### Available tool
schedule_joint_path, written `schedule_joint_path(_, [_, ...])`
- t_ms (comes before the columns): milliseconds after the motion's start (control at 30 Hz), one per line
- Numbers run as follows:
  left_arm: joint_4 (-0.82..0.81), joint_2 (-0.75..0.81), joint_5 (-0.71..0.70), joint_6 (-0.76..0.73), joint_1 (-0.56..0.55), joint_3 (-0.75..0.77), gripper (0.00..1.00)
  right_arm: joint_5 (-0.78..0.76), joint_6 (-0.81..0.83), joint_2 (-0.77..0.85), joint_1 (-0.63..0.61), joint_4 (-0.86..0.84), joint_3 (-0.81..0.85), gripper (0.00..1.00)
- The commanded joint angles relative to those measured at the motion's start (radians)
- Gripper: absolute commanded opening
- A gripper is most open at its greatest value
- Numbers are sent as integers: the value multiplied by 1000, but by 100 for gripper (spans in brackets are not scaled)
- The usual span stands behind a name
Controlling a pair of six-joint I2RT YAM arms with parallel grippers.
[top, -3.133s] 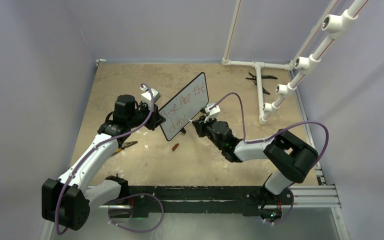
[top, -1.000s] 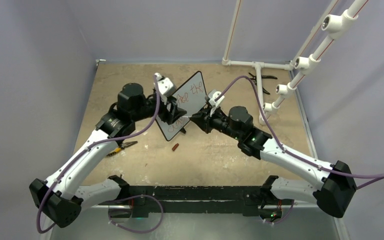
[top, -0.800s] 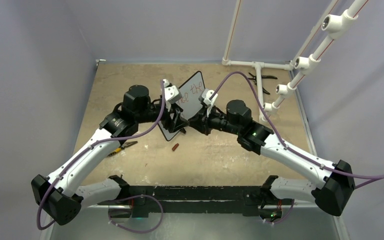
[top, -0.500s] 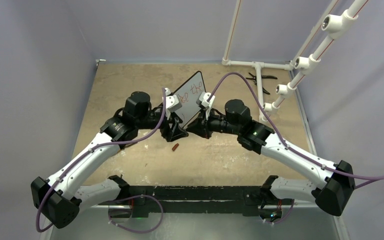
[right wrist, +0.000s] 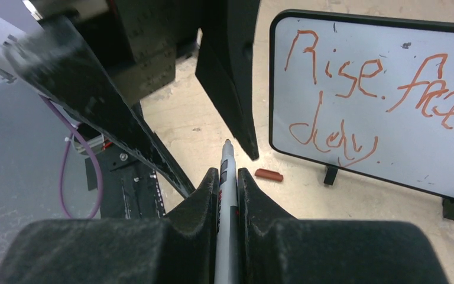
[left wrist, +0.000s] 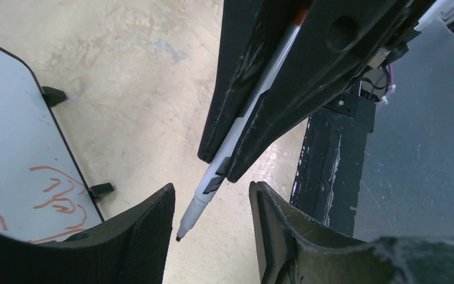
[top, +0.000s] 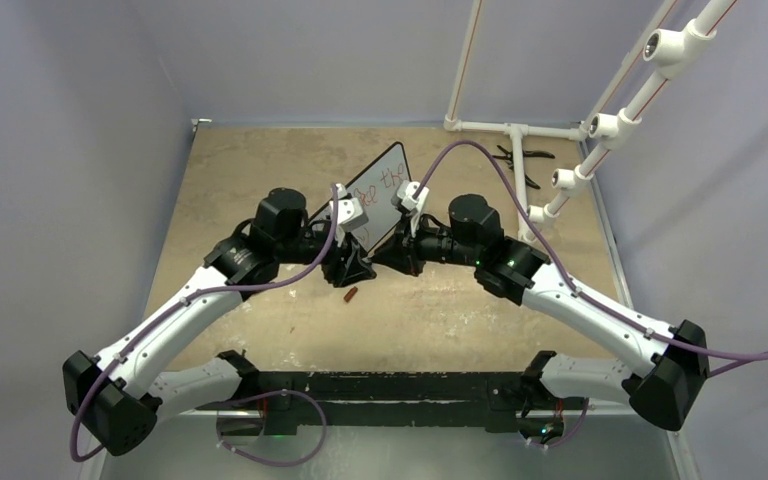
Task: Write a sentence on the whiteboard
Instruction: Pass from the right arm to the left, then pass from the left arm to the right
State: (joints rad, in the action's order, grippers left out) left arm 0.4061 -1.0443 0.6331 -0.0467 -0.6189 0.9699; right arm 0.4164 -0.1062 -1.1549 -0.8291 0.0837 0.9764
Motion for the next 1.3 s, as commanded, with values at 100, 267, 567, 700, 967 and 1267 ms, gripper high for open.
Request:
schedule_joint_path(100, [-10,-25,30,-15,-36,0,32,60,-23,-8,-2,13,67,0])
schedule_joint_path(267, [-97,-7,81,37,-38,-33,0,49,-36,-14,-2,12,63,6])
schedule_joint_path(567, [-294,83,-47,219,-38,-162,0,-202,-239,89,0,-169,-42,75])
schedule_joint_path(700, [-442,127,-96,340,-39,-239,0,-276,-339,179,13,-320,-134,95])
schedule_joint_path(967, [-779,155,-161,533,-39,-389,0,-341,-524,200,15,-526,-226,99])
schedule_joint_path(1267, [-930,139,-121,583,-39,-439,0,-274,-660,158,14,-906,-391,91])
